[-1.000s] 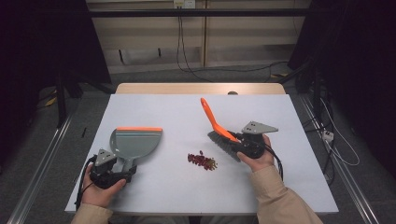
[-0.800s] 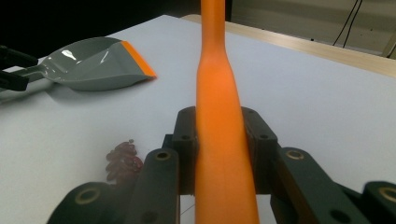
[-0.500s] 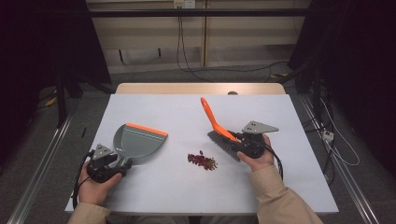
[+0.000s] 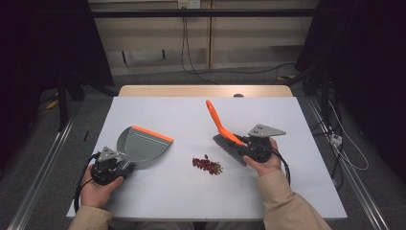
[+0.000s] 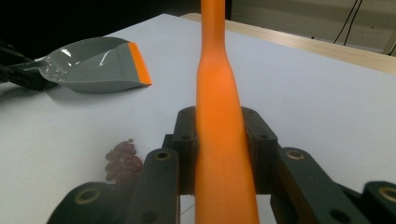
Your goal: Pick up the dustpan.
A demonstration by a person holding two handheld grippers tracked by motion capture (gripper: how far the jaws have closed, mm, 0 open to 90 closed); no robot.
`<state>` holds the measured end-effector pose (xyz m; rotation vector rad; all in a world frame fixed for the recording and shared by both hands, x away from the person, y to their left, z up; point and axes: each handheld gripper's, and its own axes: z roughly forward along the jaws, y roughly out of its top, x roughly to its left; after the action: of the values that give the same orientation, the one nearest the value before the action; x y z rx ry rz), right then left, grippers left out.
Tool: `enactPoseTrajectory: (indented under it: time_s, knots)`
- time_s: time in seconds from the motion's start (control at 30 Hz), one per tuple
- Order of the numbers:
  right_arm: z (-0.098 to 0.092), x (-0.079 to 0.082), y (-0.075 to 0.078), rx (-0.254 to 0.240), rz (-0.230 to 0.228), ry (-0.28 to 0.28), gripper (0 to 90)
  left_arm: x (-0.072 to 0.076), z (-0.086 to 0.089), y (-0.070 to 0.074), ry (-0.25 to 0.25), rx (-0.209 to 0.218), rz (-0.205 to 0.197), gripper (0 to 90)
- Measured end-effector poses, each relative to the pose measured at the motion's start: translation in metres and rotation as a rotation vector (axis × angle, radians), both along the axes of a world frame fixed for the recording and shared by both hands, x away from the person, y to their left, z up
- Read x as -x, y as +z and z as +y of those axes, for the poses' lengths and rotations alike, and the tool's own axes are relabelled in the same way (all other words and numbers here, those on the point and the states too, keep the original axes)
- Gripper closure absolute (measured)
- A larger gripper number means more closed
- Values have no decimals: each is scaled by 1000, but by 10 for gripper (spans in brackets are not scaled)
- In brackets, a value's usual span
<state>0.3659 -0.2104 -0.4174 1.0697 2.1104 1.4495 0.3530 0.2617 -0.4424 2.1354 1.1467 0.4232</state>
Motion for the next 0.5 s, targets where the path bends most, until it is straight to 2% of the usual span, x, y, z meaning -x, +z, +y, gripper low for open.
enactPoseTrajectory:
  time_s: [0.1,0.17,0.23,0.47,0.5]
  knots:
    - [0,0,0,-6,0,-3,711,1,1,5,-13,10,-6,629]
    - [-1,0,0,-6,1,-3,711,2,-1,8,-43,-1,-19,630]
    - [-1,0,1,-14,2,-3,711,3,-4,9,-73,-3,-15,632]
    - [-3,1,1,-19,0,-4,711,7,-5,18,-107,55,-31,632]
    - [-3,0,1,-19,-1,-3,711,8,-4,20,-117,49,-36,632]
